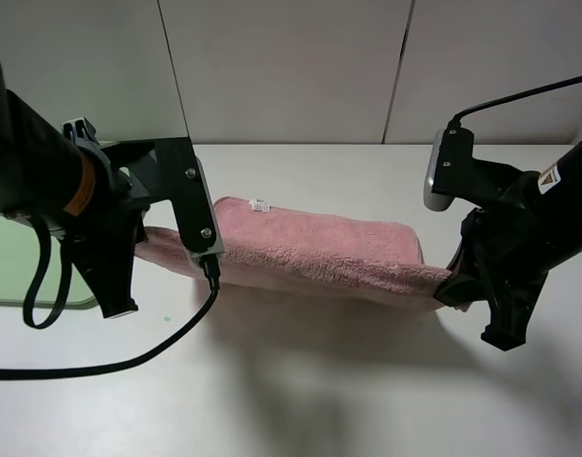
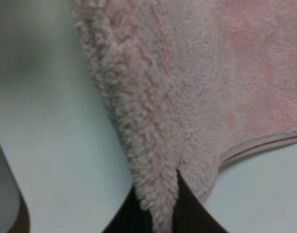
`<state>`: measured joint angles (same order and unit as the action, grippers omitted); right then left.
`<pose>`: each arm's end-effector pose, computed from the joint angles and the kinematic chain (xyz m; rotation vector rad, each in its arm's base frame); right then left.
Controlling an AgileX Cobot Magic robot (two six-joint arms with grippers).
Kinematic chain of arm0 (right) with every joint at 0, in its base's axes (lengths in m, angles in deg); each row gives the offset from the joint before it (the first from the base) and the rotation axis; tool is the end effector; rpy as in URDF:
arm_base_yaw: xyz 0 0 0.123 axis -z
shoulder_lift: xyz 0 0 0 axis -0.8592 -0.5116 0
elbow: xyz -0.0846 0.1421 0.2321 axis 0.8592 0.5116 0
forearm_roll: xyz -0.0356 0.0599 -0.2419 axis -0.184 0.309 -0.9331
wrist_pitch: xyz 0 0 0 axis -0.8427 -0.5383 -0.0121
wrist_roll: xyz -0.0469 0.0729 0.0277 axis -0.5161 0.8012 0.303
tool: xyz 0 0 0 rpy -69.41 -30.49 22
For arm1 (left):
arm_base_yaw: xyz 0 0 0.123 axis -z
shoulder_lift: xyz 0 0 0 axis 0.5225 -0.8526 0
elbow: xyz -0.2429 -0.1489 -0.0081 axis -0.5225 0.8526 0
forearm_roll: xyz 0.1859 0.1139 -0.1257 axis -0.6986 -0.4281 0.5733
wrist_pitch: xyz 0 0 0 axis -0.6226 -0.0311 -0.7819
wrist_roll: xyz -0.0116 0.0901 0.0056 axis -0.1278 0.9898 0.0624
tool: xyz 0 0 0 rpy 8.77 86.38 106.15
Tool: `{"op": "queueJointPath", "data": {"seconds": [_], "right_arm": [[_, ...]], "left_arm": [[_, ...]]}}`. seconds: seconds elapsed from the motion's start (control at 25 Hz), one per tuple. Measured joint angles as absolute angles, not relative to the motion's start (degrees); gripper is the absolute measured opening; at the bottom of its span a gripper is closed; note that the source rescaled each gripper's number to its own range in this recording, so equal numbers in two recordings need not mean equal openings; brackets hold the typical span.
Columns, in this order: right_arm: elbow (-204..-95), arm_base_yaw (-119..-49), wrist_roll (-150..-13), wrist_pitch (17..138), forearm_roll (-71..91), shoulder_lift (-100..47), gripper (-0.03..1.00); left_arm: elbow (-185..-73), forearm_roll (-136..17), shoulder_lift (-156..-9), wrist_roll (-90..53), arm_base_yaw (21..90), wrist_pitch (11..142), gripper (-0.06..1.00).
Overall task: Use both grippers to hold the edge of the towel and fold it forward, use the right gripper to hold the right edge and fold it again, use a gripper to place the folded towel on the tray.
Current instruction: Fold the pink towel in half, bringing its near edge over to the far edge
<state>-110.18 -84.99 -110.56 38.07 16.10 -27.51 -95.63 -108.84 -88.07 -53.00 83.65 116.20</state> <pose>0.1846 0.1077 0.2184 -1.6353 2.3546 0.2111 0.1828 -0.1748 0.2363 1.5617 2.0795 0.4147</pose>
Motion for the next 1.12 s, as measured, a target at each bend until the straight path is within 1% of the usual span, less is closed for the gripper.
{"op": "queueJointPath", "data": {"seconds": [0.36,0.6,0.88,1.12], "right_arm": [[-117.3,-85.0,-108.7,37.9,13.4,-27.7,0.0],[-118.3,-85.0,-108.7,38.1,13.0,-29.0,0.0],[-118.7,-84.8,-108.7,39.6,11.5,-31.2,0.0],[-118.7,-81.6,-109.1,40.6,11.3,-31.5,0.0]], "left_arm": [[-95.7,-109.1,-88.1,-50.9,78.1,112.1,0.0],[-95.8,-109.1,-90.4,-50.2,74.4,109.3,0.0],[-98.2,-109.2,-95.9,-50.0,72.5,106.9,0.0],[-103.3,-110.3,-98.7,-48.4,72.4,107.2,0.0]]}}
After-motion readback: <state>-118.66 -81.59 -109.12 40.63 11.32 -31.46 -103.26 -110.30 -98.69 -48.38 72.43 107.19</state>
